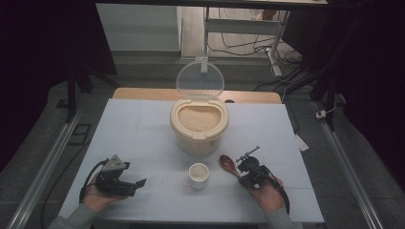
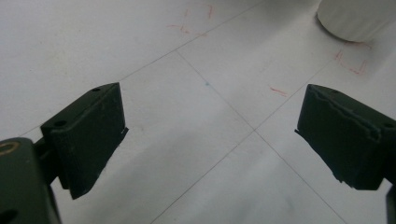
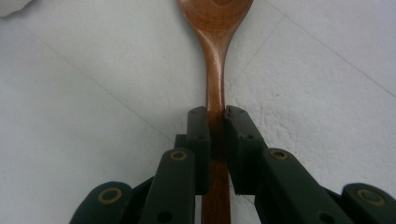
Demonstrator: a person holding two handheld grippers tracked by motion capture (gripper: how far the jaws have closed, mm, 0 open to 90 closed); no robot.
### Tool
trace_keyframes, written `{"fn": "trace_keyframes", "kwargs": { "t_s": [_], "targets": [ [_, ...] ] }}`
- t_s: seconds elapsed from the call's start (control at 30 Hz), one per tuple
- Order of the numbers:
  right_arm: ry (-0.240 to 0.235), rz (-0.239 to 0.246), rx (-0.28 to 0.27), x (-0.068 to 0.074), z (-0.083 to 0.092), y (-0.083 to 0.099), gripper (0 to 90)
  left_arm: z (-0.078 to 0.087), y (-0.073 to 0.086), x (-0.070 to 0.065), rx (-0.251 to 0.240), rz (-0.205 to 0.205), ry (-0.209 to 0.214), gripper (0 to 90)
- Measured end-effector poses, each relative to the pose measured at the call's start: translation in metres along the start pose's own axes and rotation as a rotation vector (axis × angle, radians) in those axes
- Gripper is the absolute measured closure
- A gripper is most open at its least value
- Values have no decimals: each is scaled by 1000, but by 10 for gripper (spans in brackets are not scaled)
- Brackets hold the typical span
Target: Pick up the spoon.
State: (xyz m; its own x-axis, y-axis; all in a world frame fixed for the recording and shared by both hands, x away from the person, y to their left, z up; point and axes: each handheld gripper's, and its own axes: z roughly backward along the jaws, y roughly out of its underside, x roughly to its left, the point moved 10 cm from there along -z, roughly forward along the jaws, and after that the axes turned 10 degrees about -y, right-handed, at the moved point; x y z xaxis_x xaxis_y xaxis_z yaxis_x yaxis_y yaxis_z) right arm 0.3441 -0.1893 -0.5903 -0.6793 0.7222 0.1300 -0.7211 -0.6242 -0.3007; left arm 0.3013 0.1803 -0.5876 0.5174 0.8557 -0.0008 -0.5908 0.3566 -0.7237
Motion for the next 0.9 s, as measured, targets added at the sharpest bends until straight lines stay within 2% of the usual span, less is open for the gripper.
{"fn": "trace_keyframes", "kwargs": {
  "t_s": [0.13, 0.47, 0.53, 0.7, 0.9],
  "targets": [
    [-13, 13, -15, 0, 3, -1, 802, -1, 1, 1, 3, 1, -1, 78],
    [-68, 42, -141, -4, 35, -5, 802, -1, 1, 1, 6, -2, -2, 79],
    [-72, 45, -144, -4, 37, -5, 802, -1, 1, 1, 6, -1, -2, 78],
    [-97, 89, -188, 0, 50, -7, 803, -2, 2, 1, 10, -3, -2, 78],
    [-118, 129, -212, 5, 58, -9, 802, -2, 3, 2, 13, -2, -3, 78]
  ]
}}
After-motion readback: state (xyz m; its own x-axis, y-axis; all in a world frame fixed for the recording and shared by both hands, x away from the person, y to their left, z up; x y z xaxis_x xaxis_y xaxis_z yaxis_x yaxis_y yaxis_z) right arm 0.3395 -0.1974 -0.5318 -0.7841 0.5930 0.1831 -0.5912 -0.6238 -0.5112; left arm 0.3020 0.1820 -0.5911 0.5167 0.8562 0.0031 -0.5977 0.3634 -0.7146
